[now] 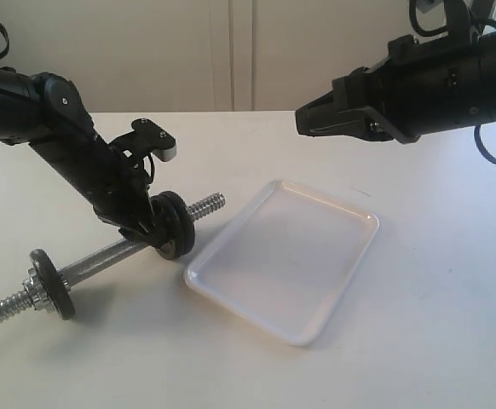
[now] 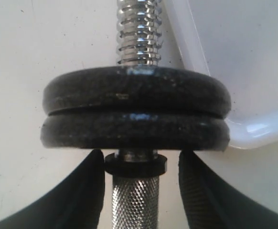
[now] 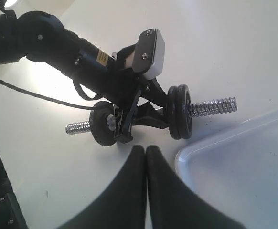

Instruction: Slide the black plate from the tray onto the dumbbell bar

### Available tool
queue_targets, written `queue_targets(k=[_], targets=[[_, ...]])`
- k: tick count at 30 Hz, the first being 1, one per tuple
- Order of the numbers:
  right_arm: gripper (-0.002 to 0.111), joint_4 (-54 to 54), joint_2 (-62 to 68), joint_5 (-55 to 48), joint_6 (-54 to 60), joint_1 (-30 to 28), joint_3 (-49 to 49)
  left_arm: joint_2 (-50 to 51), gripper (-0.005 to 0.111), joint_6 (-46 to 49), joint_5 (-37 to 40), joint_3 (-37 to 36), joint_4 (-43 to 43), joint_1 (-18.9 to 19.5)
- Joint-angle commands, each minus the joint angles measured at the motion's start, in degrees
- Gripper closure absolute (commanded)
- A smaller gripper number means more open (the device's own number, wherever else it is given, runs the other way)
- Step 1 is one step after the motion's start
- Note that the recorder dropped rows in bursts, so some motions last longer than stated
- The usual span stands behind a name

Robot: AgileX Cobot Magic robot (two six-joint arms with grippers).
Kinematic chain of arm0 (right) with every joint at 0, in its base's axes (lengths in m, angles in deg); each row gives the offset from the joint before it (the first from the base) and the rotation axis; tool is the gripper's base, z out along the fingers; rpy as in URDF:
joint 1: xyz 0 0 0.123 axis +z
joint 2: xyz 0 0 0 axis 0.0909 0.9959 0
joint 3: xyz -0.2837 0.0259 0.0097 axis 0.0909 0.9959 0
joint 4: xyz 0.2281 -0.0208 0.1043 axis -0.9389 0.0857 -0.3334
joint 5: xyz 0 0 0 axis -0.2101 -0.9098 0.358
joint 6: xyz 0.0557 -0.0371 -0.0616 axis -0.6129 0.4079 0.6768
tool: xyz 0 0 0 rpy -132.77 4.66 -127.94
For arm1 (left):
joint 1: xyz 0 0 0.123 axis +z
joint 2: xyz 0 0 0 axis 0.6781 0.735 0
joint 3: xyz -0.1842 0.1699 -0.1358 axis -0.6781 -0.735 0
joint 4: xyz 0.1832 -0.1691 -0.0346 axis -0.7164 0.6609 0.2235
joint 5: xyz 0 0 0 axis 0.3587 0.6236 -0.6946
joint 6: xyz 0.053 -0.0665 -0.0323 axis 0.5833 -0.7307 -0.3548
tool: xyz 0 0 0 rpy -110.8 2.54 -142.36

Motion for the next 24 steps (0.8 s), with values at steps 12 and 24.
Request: queue_targets(k=[12, 24], targets=[[0.107, 0.5, -0.4, 0.2, 0.0, -0.3, 0.2, -0.9, 0.054, -0.1, 2.1, 0.0, 0.9, -0.1], [0.107, 1.0, -0.4, 0.2, 0.0, -0.3, 0.2, -0.9, 0.054, -0.3, 2.5, 0.0, -1.8, -0.1]])
